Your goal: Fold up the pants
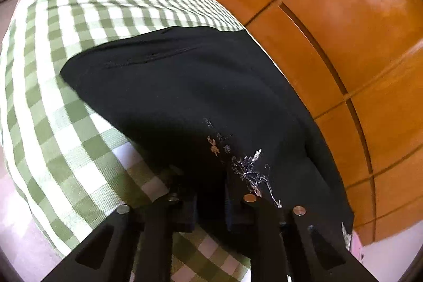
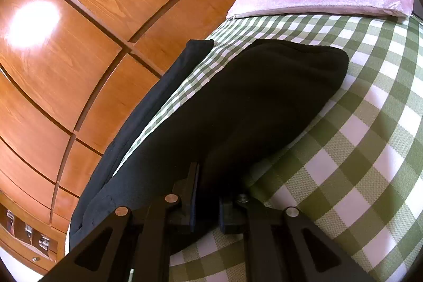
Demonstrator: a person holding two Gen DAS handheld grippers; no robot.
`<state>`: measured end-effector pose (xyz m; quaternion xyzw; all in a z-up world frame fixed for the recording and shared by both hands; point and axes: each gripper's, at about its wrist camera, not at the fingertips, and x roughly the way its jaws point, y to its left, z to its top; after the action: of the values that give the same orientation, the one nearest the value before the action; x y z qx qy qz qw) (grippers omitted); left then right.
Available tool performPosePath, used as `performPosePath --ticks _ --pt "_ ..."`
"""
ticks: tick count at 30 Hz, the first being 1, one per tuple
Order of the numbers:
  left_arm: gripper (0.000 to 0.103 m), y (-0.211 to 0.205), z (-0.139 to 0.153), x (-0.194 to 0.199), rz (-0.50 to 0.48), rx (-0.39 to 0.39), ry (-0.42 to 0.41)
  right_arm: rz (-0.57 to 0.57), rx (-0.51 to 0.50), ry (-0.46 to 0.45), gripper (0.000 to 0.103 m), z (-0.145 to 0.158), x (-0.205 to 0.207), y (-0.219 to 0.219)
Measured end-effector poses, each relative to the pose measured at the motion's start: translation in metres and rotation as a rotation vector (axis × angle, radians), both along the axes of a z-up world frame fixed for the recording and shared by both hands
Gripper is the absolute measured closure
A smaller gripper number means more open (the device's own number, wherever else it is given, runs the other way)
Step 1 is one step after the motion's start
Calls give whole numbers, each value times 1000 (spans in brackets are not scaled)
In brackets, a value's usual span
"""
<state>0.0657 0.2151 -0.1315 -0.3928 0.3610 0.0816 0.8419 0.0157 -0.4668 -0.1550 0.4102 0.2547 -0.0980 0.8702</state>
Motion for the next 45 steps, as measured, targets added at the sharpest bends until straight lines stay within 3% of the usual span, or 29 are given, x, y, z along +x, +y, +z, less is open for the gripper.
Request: performPosePath --ticks 9,12,16,22,27,30,32,34,37,39,42,45 --pt "91 6 3 3 -25 -38 -5 -6 -22 35 96 5 2 1" --pt "92 12 12 -4 -41 -46 -30 -15 -62 64 95 17 0 2" --pt "92 17 29 -13 -70 -30 -78 -6 -72 23 95 39 -16 1" --pt "93 37 39 -35 -65 -64 -112 51 -183 11 95 70 -51 19" --pt "95 48 29 -54 -92 -65 -103 44 -147 69 93 57 -76 21" --pt "93 50 19 -62 -98 -57 -41 13 -32 181 82 26 -87 12" --pt "91 56 21 -74 -65 -26 -27 -35 77 134 80 18 -104 1" --pt "91 62 31 -86 -21 24 -31 -128 78 135 74 25 -124 -9" --pt "73 67 63 -100 54 148 -103 -239 -64 112 71 54 -143 -18" --pt "42 63 80 -96 58 204 -157 -255 -148 64 68 77 -144 -24" --pt "28 36 100 -66 -21 249 -233 -163 -184 23 62 100 -110 -34" --pt "26 -7 104 -20 -127 285 -233 -24 -146 33 62 103 -52 -39"
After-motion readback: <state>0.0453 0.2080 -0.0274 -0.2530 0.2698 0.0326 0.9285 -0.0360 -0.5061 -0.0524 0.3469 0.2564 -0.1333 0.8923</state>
